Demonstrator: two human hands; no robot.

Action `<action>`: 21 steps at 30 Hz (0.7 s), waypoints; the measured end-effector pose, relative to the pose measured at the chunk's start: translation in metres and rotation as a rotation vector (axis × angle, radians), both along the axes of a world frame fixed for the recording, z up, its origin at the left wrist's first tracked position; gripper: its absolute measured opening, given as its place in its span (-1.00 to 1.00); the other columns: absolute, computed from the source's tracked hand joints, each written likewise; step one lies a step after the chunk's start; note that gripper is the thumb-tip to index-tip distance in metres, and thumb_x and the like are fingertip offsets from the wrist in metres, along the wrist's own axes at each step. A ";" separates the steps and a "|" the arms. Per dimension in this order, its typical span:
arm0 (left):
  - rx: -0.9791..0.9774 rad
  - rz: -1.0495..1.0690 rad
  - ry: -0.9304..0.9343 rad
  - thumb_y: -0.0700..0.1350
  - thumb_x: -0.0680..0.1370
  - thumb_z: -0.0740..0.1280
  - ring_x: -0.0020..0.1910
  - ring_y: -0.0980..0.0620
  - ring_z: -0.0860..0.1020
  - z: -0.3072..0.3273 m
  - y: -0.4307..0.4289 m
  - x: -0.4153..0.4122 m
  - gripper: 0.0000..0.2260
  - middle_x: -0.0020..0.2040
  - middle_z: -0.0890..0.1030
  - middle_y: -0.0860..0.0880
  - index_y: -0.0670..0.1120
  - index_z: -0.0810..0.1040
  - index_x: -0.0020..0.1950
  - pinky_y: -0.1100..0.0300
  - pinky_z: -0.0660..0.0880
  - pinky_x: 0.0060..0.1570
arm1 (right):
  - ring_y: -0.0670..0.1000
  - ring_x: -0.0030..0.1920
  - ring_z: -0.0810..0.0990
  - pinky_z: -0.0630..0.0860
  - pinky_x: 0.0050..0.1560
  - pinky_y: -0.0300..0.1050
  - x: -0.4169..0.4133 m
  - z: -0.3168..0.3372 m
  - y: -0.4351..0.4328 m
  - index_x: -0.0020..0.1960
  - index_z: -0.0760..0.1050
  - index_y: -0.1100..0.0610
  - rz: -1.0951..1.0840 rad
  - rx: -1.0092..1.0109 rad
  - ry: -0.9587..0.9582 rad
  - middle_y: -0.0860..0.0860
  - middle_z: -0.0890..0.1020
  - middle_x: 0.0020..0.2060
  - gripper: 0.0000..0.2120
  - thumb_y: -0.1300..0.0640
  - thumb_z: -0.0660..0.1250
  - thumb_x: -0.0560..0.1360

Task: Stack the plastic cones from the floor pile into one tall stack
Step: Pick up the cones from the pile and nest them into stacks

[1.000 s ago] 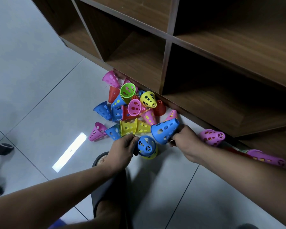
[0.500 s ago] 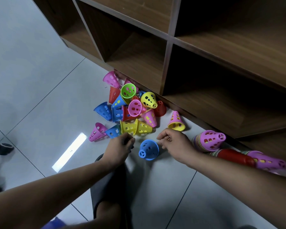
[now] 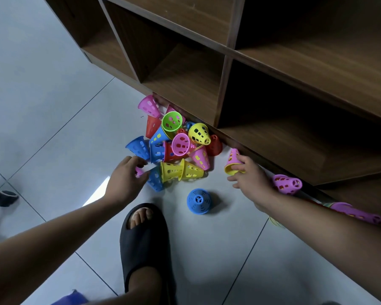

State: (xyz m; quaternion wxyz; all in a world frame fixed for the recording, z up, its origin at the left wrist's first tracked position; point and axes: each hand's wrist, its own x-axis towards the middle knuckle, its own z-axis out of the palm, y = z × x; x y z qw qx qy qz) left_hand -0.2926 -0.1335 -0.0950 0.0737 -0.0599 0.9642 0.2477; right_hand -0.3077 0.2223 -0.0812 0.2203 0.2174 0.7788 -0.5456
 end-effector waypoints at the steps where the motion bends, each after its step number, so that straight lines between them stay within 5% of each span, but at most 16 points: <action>1: -0.017 -0.017 -0.019 0.02 0.60 0.46 -0.08 0.07 0.55 -0.002 -0.001 0.001 -0.82 0.03 0.58 0.11 0.05 0.61 0.18 0.17 0.48 -0.17 | 0.08 0.04 0.72 0.57 -0.09 -0.03 0.000 -0.002 0.001 0.52 0.36 0.05 -0.010 -0.017 0.001 0.02 0.62 0.23 -0.48 0.40 0.15 0.63; 6: -0.046 -0.056 -0.011 -0.05 0.63 0.42 -0.13 0.06 0.57 0.000 0.001 0.003 -0.94 -0.07 0.65 0.08 0.04 0.70 0.05 0.24 0.40 -0.21 | 0.06 0.00 0.76 0.63 -0.01 0.03 0.007 0.001 -0.001 0.38 0.55 -0.03 -0.034 0.004 0.081 -0.14 0.69 -0.02 -0.60 0.32 0.23 0.65; 9: -0.004 -0.002 0.018 -0.04 0.64 0.41 -0.14 0.09 0.58 0.008 0.005 0.004 -0.93 -0.09 0.66 0.11 0.06 0.70 0.03 0.25 0.41 -0.22 | -0.07 -0.15 0.75 0.66 -0.02 0.04 0.008 0.005 -0.001 0.16 0.63 -0.05 -0.046 0.087 0.168 -0.09 0.73 -0.16 -0.75 0.24 0.30 0.61; 14: 0.166 0.158 0.156 -0.02 0.67 0.38 -0.12 0.13 0.58 0.029 0.008 0.006 -0.90 -0.05 0.61 0.08 0.04 0.68 0.01 0.17 0.48 -0.10 | 0.06 -0.18 0.72 0.59 -0.13 0.03 0.004 0.018 -0.003 -0.09 0.60 0.00 -0.087 0.112 0.277 -0.03 0.71 -0.27 -0.88 0.18 0.38 0.59; 18: 0.291 0.222 0.195 -0.02 0.68 0.37 -0.10 0.09 0.56 0.047 0.024 0.004 -0.90 -0.06 0.59 0.05 0.04 0.65 0.00 0.28 0.45 -0.09 | 0.00 -0.18 0.68 0.61 -0.05 0.12 0.006 0.032 -0.010 -0.08 0.61 0.01 -0.085 0.056 0.323 -0.05 0.70 -0.24 -0.89 0.19 0.39 0.59; 21: 0.434 0.234 0.163 -0.03 0.70 0.35 -0.17 0.12 0.55 0.054 0.042 0.005 -0.88 -0.12 0.64 0.05 0.02 0.64 -0.01 0.33 0.43 -0.16 | -0.10 -0.24 0.63 0.48 -0.18 -0.11 0.008 0.051 -0.021 0.02 0.57 0.03 -0.093 -0.087 0.340 -0.04 0.68 -0.22 -0.89 0.22 0.35 0.64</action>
